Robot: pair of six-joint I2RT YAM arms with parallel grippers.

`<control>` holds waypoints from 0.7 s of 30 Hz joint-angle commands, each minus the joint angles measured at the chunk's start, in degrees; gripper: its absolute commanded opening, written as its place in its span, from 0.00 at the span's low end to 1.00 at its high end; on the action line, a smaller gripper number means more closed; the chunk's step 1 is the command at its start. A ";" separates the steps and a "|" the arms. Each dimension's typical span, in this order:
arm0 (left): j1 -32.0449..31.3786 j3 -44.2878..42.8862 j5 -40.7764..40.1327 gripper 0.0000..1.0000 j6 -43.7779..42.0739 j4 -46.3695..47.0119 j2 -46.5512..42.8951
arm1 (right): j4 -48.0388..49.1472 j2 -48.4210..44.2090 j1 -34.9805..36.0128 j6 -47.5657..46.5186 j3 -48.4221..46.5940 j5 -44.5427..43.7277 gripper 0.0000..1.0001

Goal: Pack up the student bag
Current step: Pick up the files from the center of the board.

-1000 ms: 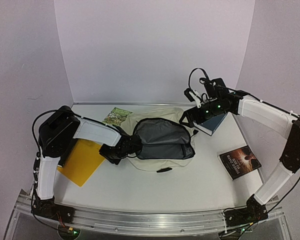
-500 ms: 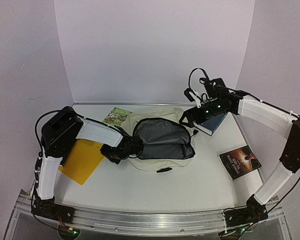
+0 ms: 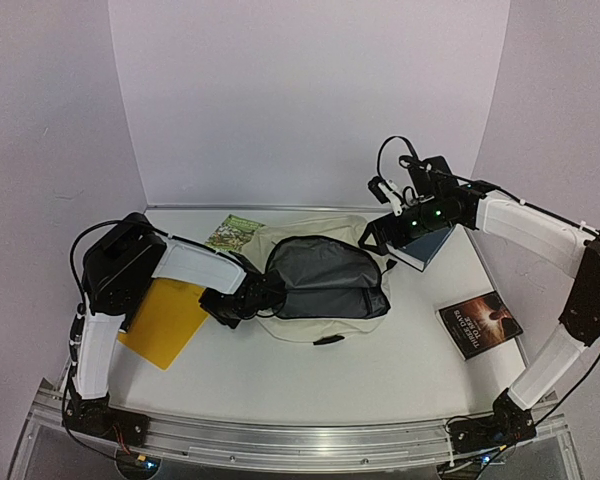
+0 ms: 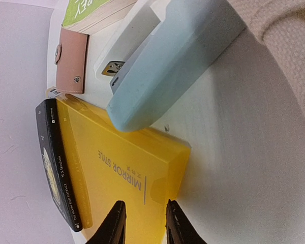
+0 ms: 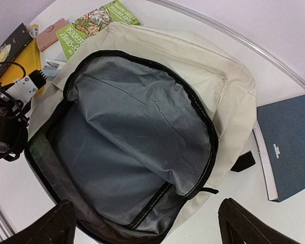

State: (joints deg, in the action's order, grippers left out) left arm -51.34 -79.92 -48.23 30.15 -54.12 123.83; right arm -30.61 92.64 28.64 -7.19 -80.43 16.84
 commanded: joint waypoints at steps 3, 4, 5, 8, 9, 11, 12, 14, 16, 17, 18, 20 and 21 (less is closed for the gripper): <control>0.19 -1.73 -2.29 0.31 0.74 -0.85 -2.24 | 1.08 -0.19 0.01 0.64 -0.19 0.00 0.97; 0.21 -1.77 -2.65 0.31 0.88 -0.89 -2.08 | 1.08 -0.14 -0.01 0.66 -0.25 0.02 0.97; 0.23 -1.82 -3.01 0.31 1.01 -0.93 -1.90 | 1.08 -0.10 -0.04 0.68 -0.32 0.05 0.97; 0.28 -1.96 -2.66 0.31 0.64 -0.18 -1.06 | 1.06 0.09 -0.04 0.69 -0.41 0.13 0.97; 0.28 -1.89 -2.42 0.31 0.47 0.36 -0.89 | 1.09 0.14 0.00 0.70 -0.47 0.16 0.97; 0.27 -1.85 -2.33 0.31 0.13 1.10 -0.56 | 1.08 0.25 -0.03 0.77 -0.54 0.15 0.97; 0.26 -1.92 -2.41 0.31 0.03 1.29 -0.29 | 1.07 0.26 -0.02 0.74 -0.57 0.18 0.97; 0.34 -2.25 -2.56 0.31 -0.21 1.55 0.36 | 1.04 0.34 -0.05 0.77 -0.52 0.18 0.97; 0.37 -2.37 -2.66 0.31 -0.68 2.17 1.03 | 1.07 0.36 -0.04 0.77 -0.53 0.15 0.97; 0.50 -2.46 -2.64 0.31 -0.79 2.41 1.34 | 1.08 0.40 0.01 0.77 -0.56 0.14 0.97; 0.57 -2.45 -2.52 0.31 -0.90 2.73 1.61 | 1.08 0.43 0.01 0.77 -0.66 0.13 0.97; 0.82 -2.35 -2.42 0.31 -1.14 3.38 1.94 | 1.08 0.56 0.03 0.77 -0.69 0.10 0.97; 0.96 -2.34 -2.43 0.31 -1.12 3.40 2.05 | 1.08 0.60 -0.02 0.76 -0.69 0.09 0.97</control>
State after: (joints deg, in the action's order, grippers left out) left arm -51.07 -80.48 -49.50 29.75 -52.37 124.86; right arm -30.61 92.68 28.64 -7.16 -80.44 16.88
